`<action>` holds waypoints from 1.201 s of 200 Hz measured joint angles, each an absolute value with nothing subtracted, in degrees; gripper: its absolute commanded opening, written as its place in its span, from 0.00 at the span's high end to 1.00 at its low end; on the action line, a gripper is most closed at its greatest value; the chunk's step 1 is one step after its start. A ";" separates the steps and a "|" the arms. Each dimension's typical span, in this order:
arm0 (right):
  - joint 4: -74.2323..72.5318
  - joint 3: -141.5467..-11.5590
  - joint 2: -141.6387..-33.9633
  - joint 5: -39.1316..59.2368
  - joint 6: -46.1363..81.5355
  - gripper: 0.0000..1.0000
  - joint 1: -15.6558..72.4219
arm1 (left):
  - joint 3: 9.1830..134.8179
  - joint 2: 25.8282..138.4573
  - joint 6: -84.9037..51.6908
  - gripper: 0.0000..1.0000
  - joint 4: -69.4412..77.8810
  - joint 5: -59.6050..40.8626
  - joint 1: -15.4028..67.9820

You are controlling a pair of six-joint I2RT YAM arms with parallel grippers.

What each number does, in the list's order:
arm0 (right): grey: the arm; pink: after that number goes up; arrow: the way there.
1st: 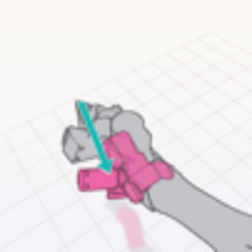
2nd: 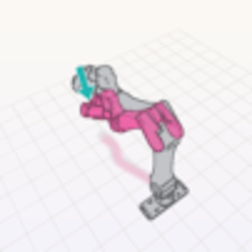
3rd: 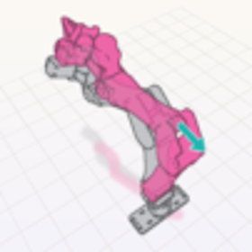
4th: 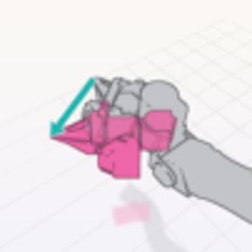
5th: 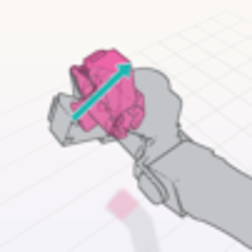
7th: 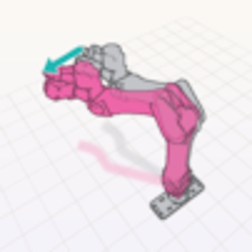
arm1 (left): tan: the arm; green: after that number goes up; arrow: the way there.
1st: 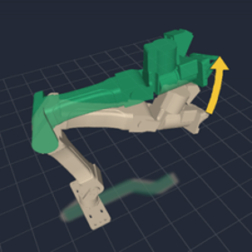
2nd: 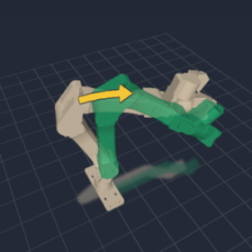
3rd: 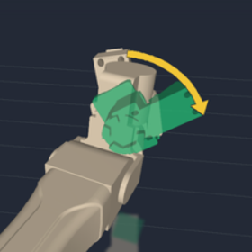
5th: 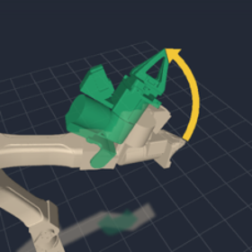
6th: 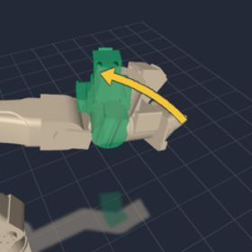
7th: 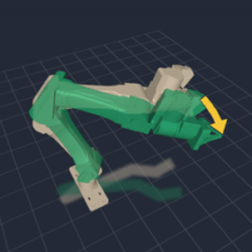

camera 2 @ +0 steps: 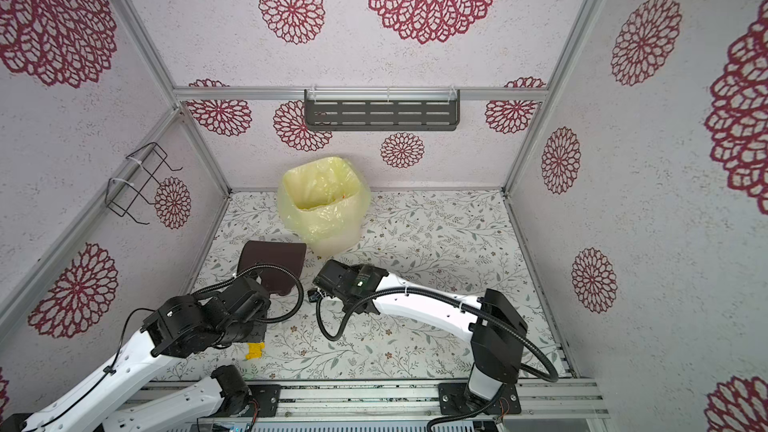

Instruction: Sweep away the paper scraps from the table

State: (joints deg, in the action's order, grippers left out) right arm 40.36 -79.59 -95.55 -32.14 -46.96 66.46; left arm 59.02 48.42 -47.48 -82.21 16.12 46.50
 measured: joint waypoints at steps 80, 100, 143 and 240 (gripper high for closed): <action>49.71 -73.03 -84.90 -31.31 -43.72 1.00 74.67 | 55.83 49.89 -47.90 1.00 -81.71 13.76 46.63; 53.78 -72.84 -83.05 -31.53 -39.97 1.00 75.16 | 55.22 51.42 -47.62 1.00 -80.84 12.60 47.07; 61.78 -77.45 -81.45 -31.77 -29.45 1.00 73.87 | 54.52 54.28 -47.62 1.00 -79.50 9.78 51.46; 74.30 -91.00 -80.90 -22.74 -10.87 1.00 60.62 | 50.68 59.51 -56.25 1.00 -77.06 0.69 72.27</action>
State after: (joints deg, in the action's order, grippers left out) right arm 74.30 -91.00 -80.90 -22.74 -10.87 60.62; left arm 50.68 59.51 -56.25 -77.06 0.69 72.27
